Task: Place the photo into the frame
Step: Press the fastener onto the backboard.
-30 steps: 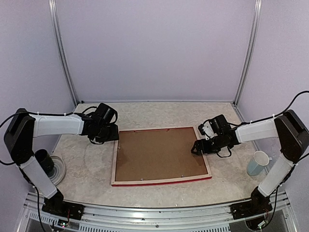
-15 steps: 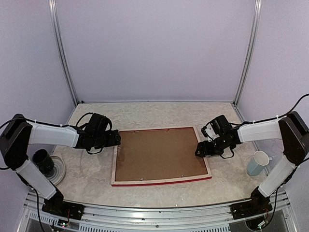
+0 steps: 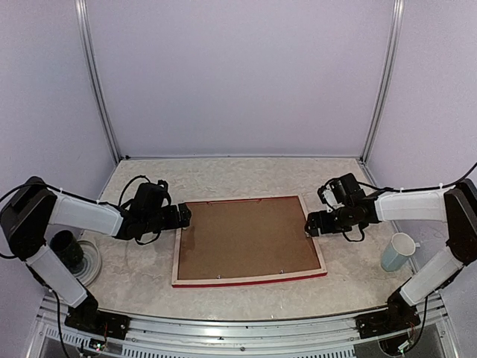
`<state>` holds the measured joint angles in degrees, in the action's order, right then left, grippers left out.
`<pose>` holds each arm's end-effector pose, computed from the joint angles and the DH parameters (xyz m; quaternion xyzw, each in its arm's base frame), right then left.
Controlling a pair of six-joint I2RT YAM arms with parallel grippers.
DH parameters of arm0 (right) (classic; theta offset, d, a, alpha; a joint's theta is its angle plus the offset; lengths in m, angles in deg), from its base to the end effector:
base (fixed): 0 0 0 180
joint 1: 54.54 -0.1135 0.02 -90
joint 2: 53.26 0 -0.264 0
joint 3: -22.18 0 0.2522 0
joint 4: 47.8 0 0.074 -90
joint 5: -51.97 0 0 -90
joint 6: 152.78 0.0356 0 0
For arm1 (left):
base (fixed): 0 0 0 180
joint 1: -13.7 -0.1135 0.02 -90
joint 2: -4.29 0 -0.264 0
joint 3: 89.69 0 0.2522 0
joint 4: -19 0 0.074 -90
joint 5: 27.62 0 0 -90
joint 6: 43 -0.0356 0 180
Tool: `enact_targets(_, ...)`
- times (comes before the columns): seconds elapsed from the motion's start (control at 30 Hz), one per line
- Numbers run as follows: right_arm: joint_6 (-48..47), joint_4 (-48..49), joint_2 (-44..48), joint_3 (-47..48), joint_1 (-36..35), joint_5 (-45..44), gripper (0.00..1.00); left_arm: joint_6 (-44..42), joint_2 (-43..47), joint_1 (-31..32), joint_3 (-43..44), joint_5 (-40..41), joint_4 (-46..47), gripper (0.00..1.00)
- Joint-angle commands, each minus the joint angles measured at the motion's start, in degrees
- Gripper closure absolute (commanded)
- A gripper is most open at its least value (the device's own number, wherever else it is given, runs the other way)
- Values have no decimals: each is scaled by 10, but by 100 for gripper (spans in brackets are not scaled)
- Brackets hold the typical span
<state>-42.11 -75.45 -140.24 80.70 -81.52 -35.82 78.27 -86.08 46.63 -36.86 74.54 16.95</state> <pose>0.2568 0.1323 0.1660 -0.0583 0.9546 0.1346 0.2591 0.2605 -0.1598 0.1545 -0.0321 0.9003 -0.1438 0.4096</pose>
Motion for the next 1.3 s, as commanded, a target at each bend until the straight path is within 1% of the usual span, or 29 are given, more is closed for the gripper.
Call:
enact_targets(0.0, -6, 41, 57, -31, -4, -59, 1, -20, -15, -4, -16, -6, 42, 1)
enact_targets(0.13, -5, 92, 124, -67, -4, -95, 1, -18, -16, -8, -17, -15, 42, 1)
enact_targets(0.27, 5, 117, 181, -89, -4, -163, 1, -19, -9, -11, -21, -13, 42, 1)
enact_targets(0.47, -112, 200, 264, -145, -5, -175, 1, -18, -4, -14, -24, -11, 41, 1)
enact_targets(0.5, -120, 218, 284, -161, -5, -178, 1, -18, -3, -14, -25, -9, 41, 1)
enact_targets(0.57, -96, 251, 324, -193, -3, -182, 1, -17, -2, -15, -27, -8, 41, 1)
enact_targets(0.63, -64, 247, 351, -204, -3, -196, 1, -16, -2, -15, -28, -10, 42, 1)
enact_targets(0.7, -58, 241, 362, -210, -3, -200, 1, -15, -2, -16, -28, -12, 43, 1)
enact_targets(0.8, -64, 225, 350, -203, -3, -176, 1, -15, -4, -17, -28, -17, 43, 1)
enact_targets(0.87, -57, 212, 324, -193, -3, -168, 4, -14, -5, -19, -28, -20, 45, 1)
enact_targets(1.03, -38, 179, 231, -154, -3, -137, 12, -14, -8, -23, -28, -25, 45, 1)
enact_targets(1.2, -31, 153, 136, -116, -4, -67, 17, -11, -13, -33, -29, -35, 46, 2)
enact_targets(1.27, -28, 151, 108, -106, -6, -48, 21, -11, -16, -35, -28, -40, 47, 2)
